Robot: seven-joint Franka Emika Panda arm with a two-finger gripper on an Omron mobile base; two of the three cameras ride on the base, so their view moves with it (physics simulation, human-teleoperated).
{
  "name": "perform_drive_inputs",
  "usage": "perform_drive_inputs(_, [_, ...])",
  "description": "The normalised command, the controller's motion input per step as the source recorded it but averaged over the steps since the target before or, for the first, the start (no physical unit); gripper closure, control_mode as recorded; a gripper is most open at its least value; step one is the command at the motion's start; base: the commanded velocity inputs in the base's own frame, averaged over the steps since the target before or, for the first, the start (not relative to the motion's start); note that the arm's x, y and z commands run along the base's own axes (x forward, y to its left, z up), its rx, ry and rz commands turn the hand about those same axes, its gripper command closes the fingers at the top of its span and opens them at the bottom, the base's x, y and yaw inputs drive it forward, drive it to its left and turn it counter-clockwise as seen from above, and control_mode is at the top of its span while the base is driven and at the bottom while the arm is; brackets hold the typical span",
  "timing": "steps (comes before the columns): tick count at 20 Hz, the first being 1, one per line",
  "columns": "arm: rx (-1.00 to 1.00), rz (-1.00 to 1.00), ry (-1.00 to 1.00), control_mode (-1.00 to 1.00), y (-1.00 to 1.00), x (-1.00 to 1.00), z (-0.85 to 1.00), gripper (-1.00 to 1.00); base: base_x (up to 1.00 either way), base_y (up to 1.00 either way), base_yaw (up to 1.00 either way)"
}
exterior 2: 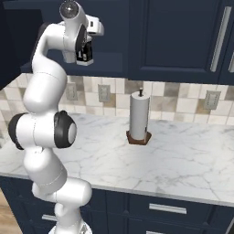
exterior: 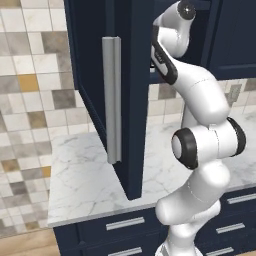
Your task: There is a bowl on the dining counter. Grab a lemon wedge from the fridge and place it in the bowl. Then get the liquor bottle and glass cup from the cabinet and place them next to the bowl.
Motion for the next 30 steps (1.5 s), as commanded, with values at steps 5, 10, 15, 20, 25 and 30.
perform_drive_inputs(5, [0.00, 0.02, 0.00, -1.00, 0.10, 0.23, -0.14, -1.00, 0.00, 0.00, 0.00])
perform_drive_inputs(10, [0.00, 0.02, 0.00, -1.00, 0.21, 0.04, -0.05, 1.00, 0.00, 0.00, 0.00])
perform_drive_inputs(15, [0.00, 0.00, -0.07, -1.00, 0.02, -0.29, 0.00, 1.00, 0.00, 0.00, 0.00])
perform_drive_inputs(20, [0.00, 0.00, -0.23, -1.00, -0.06, -0.97, 0.01, 1.00, 0.00, 0.00, 0.00])
perform_drive_inputs(25, [0.00, 0.00, -0.07, -1.00, -0.19, -1.00, 0.01, 1.00, 0.00, 0.00, 0.00])
perform_drive_inputs(30, [0.00, 0.00, 0.01, -1.00, -0.10, -1.00, 0.12, 1.00, 0.00, 0.00, 0.00])
